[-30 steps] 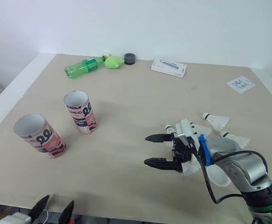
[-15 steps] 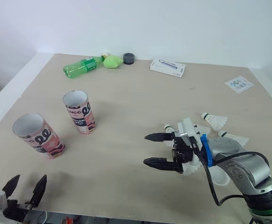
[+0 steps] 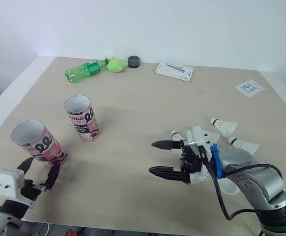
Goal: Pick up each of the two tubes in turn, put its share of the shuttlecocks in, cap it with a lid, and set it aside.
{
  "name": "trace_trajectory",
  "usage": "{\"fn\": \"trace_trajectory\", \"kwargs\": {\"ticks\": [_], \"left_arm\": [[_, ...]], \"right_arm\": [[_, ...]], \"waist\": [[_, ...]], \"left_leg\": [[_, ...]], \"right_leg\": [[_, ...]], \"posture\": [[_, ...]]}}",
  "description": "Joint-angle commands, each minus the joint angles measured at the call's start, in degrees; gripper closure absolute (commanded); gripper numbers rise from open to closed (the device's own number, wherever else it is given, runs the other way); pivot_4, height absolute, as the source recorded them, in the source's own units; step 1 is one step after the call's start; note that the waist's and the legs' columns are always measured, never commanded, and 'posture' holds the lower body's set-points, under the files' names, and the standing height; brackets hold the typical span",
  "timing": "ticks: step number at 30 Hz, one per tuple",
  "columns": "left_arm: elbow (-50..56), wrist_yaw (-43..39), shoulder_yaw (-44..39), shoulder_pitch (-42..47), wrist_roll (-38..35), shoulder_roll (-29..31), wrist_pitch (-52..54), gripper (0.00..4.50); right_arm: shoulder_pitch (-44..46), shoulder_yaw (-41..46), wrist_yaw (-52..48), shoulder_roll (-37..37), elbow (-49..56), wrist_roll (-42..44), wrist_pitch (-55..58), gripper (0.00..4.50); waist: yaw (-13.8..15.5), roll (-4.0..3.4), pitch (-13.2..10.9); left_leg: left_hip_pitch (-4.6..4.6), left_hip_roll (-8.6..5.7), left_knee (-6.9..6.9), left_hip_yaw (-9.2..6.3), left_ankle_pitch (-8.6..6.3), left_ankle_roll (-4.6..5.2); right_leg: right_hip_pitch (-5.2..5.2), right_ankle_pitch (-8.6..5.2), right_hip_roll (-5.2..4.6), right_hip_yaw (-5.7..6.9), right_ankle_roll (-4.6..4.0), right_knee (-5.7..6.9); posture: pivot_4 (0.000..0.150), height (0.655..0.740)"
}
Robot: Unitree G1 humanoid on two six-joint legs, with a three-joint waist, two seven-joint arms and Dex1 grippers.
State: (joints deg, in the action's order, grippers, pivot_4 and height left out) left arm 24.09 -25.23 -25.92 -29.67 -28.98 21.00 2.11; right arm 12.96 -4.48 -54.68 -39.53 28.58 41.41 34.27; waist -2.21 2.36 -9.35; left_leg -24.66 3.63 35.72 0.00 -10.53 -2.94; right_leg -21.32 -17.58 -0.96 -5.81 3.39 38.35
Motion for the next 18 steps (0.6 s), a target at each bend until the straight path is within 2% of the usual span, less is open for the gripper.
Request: {"fn": "trace_trajectory", "kwargs": {"ticks": [1,11,18], "left_arm": [[0.5,0.4,-2.0,0.6,0.1,0.6,0.5,0.00],[-0.9,0.7,-2.5,7.2,-0.1,3.4,3.5,0.00],[-0.8,-0.1,-2.1,7.5,0.3,3.0,4.0,0.00]], "right_arm": [[-0.3,1.9,0.5,0.2,2.5,1.5,0.1,0.08],[-0.9,1.5,1.7,0.9,3.5,1.7,0.4,0.08],[-1.4,1.5,2.1,1.0,3.7,1.4,0.1,0.08]], "waist": [[0.0,0.01,0.0],[0.0,0.00,0.0],[0.0,0.00,0.0]], "left_leg": [[0.00,0.00,0.00,-0.01,0.00,0.00],[0.05,0.00,0.03,-0.02,0.06,-0.06],[0.05,0.00,0.01,-0.02,0.06,-0.06]], "right_leg": [[0.00,0.00,0.01,0.00,0.00,0.00],[-0.01,0.00,0.02,-0.01,-0.02,0.19],[-0.03,-0.04,0.03,-0.03,-0.04,0.24]], "posture": [[0.150,0.7294],[0.150,0.7294],[0.150,0.7294]]}}
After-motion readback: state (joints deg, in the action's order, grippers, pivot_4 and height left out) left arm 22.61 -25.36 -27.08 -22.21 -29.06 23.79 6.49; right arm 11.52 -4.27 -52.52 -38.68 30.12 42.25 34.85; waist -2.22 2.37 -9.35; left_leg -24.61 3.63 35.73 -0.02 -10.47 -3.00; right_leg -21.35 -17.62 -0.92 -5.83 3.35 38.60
